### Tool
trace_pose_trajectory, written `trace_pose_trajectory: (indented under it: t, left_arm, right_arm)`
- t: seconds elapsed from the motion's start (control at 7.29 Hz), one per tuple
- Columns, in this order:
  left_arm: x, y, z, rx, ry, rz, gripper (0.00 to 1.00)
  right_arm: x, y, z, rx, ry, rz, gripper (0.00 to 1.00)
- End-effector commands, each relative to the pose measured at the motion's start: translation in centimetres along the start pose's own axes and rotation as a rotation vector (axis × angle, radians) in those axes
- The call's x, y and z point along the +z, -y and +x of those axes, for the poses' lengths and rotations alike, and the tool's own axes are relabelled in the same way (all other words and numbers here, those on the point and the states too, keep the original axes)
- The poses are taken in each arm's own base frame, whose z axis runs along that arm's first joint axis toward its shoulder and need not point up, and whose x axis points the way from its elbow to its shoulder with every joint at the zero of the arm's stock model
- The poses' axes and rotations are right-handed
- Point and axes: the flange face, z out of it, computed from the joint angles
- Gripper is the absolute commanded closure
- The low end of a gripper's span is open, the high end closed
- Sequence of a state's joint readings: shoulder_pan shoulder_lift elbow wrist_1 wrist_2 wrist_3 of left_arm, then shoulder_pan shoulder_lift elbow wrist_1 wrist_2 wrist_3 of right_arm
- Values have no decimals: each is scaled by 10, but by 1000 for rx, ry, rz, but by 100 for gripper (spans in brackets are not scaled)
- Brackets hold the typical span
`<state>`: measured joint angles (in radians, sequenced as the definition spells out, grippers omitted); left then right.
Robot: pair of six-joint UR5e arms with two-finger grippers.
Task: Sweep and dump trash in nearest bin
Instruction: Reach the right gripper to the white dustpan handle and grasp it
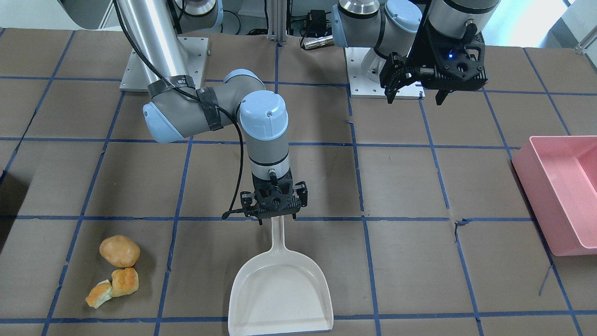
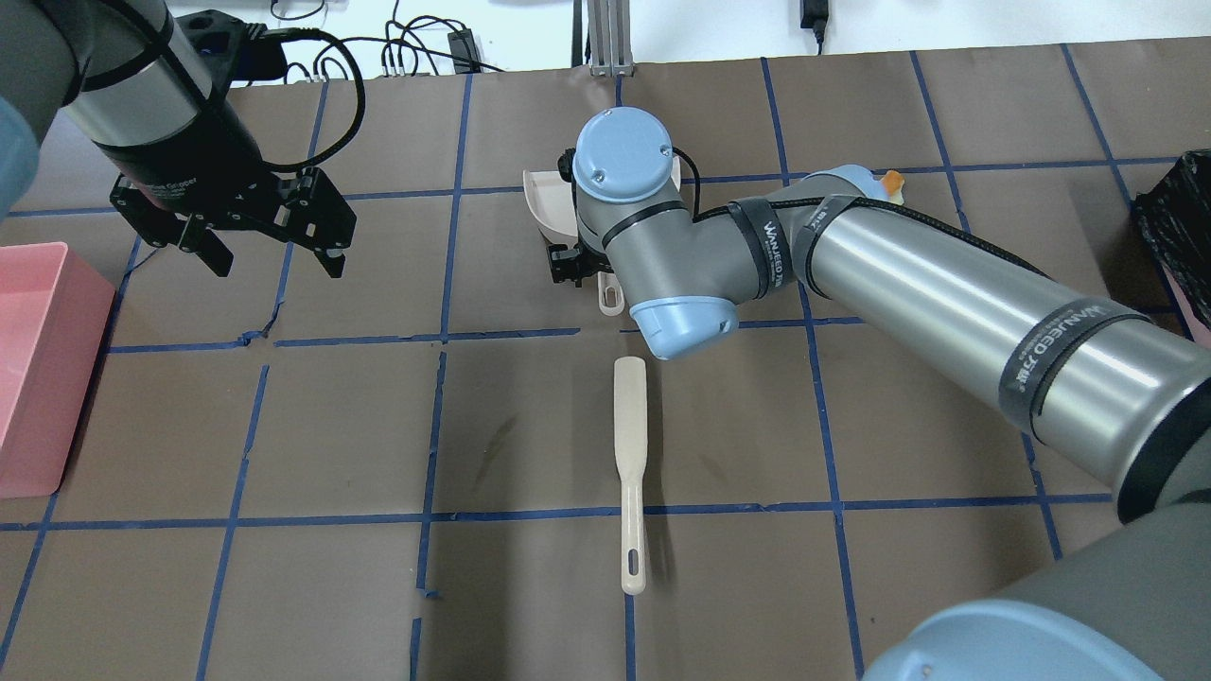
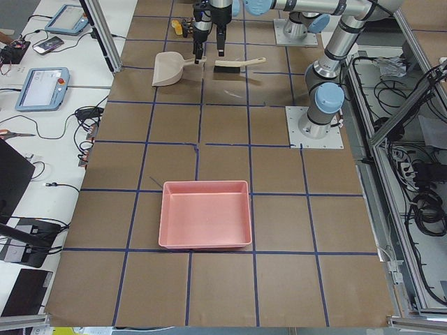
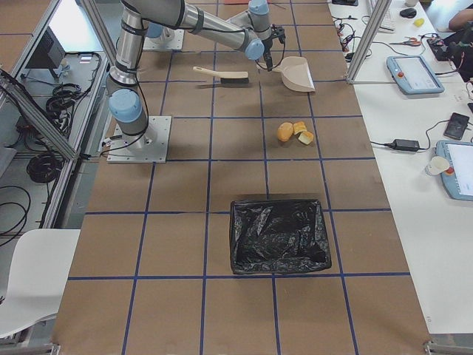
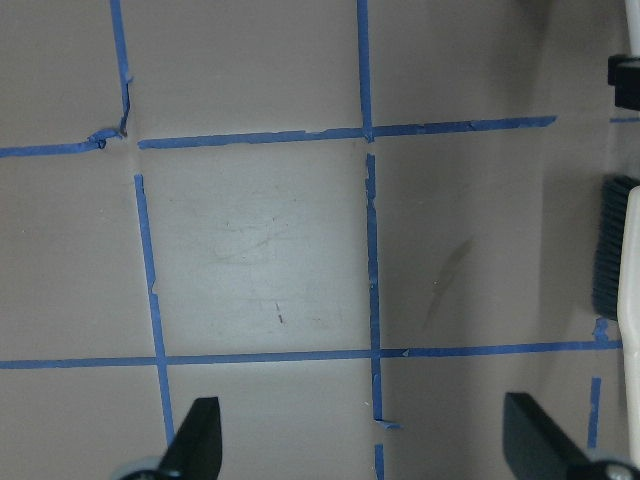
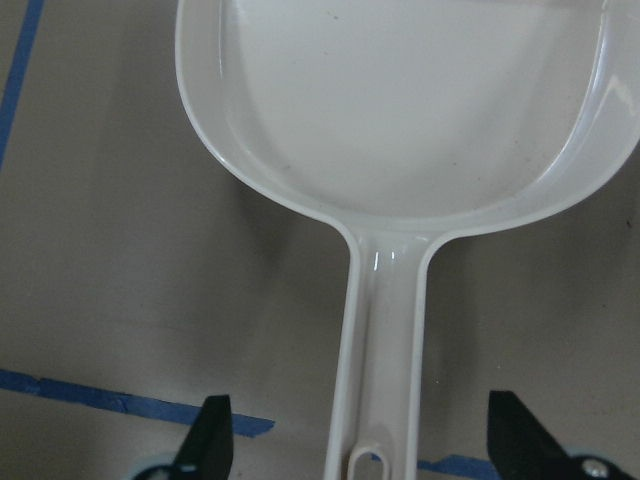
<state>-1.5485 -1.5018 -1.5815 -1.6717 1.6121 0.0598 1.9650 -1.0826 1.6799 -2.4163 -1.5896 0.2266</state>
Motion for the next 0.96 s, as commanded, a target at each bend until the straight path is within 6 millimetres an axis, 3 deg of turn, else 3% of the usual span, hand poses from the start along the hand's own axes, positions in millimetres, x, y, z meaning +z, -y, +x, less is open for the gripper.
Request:
trace_pose_trajectory:
  t: [0.0,0.14,0.27,0.55,0.82]
  left_arm:
    - [0,0,1,1,-3,0,0]
    - [0,0,1,1,-3,0,0]
    - [0,0,1,1,-3,1,0]
    - [-1,0,1,1,-3,3,0]
    - [-1,0,1,1,-3,3,0]
  right_arm:
    - [3,-3,1,0,-5,-5,25]
    - [4,-3,2,0,-6,-5,41]
    - [3,-2,1,-1,-4,-4,47]
    - [5,-3,0,-9,6,-9,88]
    - [-1,1,1,-22,2,11,98]
